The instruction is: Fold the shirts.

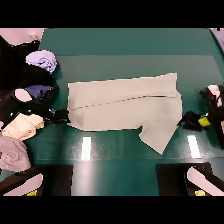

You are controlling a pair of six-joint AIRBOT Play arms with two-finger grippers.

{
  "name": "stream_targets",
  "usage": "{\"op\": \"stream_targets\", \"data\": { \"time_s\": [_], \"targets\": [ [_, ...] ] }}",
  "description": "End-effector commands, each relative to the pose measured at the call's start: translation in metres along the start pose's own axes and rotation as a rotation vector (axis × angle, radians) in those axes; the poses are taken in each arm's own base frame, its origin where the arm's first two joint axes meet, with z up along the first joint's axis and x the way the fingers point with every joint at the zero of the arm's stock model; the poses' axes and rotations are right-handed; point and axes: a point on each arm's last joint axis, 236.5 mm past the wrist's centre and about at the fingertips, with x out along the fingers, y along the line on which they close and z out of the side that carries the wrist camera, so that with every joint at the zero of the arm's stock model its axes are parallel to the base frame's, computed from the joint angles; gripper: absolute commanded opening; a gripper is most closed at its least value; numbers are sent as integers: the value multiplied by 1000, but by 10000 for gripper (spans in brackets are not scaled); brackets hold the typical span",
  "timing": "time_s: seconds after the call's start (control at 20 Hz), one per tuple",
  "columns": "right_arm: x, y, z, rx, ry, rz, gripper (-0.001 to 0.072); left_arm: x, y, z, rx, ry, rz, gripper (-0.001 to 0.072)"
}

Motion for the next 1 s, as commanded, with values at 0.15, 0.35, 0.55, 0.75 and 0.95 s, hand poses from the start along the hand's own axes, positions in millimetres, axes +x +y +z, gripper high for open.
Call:
{"op": "stream_targets", "data": {
  "time_s": [0.15,0.35,0.55,0.75,0.95],
  "targets": [
    [49,-18,-43,81,13,3,365,-2,-3,0,13,4,-8,22],
    [51,-14,-31,90,-64,21,365,-2,-4,0,11,3,-14,22],
    [53,-10,-14,55,-131,8,318,-2,-7,0,7,2,-24,22],
    [55,-2,-7,3,-153,-8,18,-2,-7,0,10,4,-25,22],
    [21,22,13,-74,-196,2,16,-15,-14,10,51,-18,-28,22]
  ]
}}
